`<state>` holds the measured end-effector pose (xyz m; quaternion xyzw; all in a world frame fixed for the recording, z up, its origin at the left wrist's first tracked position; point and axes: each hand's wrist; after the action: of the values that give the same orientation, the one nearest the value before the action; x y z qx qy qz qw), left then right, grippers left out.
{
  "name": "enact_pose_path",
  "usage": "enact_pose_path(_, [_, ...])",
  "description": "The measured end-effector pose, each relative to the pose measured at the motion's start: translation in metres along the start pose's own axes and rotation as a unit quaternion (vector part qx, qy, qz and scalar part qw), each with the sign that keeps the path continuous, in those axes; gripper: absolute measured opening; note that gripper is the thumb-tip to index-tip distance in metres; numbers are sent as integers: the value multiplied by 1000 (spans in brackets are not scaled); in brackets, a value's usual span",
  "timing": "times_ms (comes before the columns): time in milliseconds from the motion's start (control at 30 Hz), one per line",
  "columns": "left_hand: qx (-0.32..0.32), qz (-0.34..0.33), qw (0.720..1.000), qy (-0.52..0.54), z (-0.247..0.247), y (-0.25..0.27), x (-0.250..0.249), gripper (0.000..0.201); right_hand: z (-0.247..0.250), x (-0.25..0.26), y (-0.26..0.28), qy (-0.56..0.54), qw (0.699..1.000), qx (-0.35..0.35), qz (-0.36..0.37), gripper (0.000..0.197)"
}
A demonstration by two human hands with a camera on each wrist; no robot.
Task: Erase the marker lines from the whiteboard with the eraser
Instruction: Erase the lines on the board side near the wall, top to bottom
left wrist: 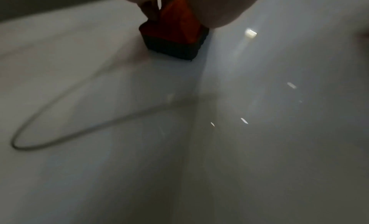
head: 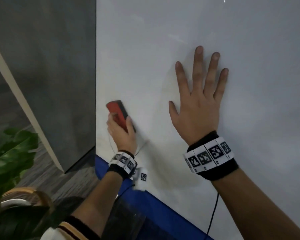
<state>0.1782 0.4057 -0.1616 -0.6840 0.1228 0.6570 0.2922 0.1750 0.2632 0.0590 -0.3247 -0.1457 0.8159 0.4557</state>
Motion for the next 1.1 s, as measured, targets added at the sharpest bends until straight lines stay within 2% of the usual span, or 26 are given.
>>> enact_pose_path(100, [99, -115, 988, -39, -17, 59, -28, 45, -4, 8, 1, -8, 1000, 3, -2, 88])
enact_pose_path(167, [112, -151, 981, -44, -14, 59, -24, 44, -6, 11, 2, -11, 1000, 9, -1, 87])
enact_pose_path(233, [73, -105, 991, -43, -1, 31, 6, 46, -8, 11, 3, -4, 1000, 17, 0, 87])
enact_pose_path(300, [1, 28, 1000, -8, 6, 0, 41, 55, -12, 3, 8, 2, 1000, 25, -3, 87])
enact_pose_path(333, [-41, 85, 995, 20, 12, -16, 52, 60, -11, 5, 6, -2, 1000, 19, 2, 86])
enact_pose_path(367, [-70, 119, 990, 32, 13, -20, 57, 63, -12, 7, 6, -5, 1000, 16, 8, 86])
enact_pose_path(433, [-69, 130, 988, 39, -2, -3, 48, 59, -11, 11, 6, -4, 1000, 14, 8, 86])
enact_pose_path(467, [-47, 116, 991, 45, -13, 17, 40, 56, -13, 12, 6, -3, 1000, 12, 5, 86])
enact_pose_path(533, [50, 75, 995, 49, -32, 79, 26, 47, -15, 13, 6, -3, 1000, 7, 2, 86])
enact_pose_path(600, [176, 17, 984, 21, -39, 143, 11, 41, -18, 14, 9, -7, 1000, 4, 3, 84])
enact_pose_path(667, [249, -46, 967, 5, -40, 174, 7, 44, -20, 11, 10, -6, 1000, 0, 12, 83])
enact_pose_path(700, [244, -44, 969, 10, -41, 169, 7, 44, -21, 8, 10, -5, 1000, 1, 19, 82])
enact_pose_path(733, [210, -13, 977, 18, -40, 154, 11, 43, -22, 5, 12, -4, 1000, 2, 30, 81])
enact_pose_path(800, [106, 90, 988, 59, -34, 107, 26, 45, -25, -3, 17, -1, 999, 2, 51, 80])
enact_pose_path(867, [14, 164, 982, 92, -22, 61, 49, 44, -29, -7, 22, 6, 998, 2, 65, 78])
enact_pose_path(900, [-10, 193, 976, 97, -18, 45, 61, 42, -31, -7, 26, 10, 998, 4, 70, 78])
enact_pose_path(1000, [-48, 253, 962, 95, -18, 35, 76, 44, -38, -5, 34, 13, 997, 10, 75, 80])
enact_pose_path(1067, [-34, 221, 972, 70, -25, 55, 62, 43, -41, -2, 36, 12, 997, 9, 75, 81])
enact_pose_path(1100, [3, 189, 979, 71, -28, 72, 49, 43, -42, 0, 36, 10, 997, 8, 72, 82])
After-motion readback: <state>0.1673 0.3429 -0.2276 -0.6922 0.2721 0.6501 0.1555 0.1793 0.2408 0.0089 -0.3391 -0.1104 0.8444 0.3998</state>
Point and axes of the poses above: each hand's wrist, its own y-axis away from the middle knuckle, its own z-axis out of the back of the hand, x = y × z, and after that the axes turned 9 degrees about x, right-handed
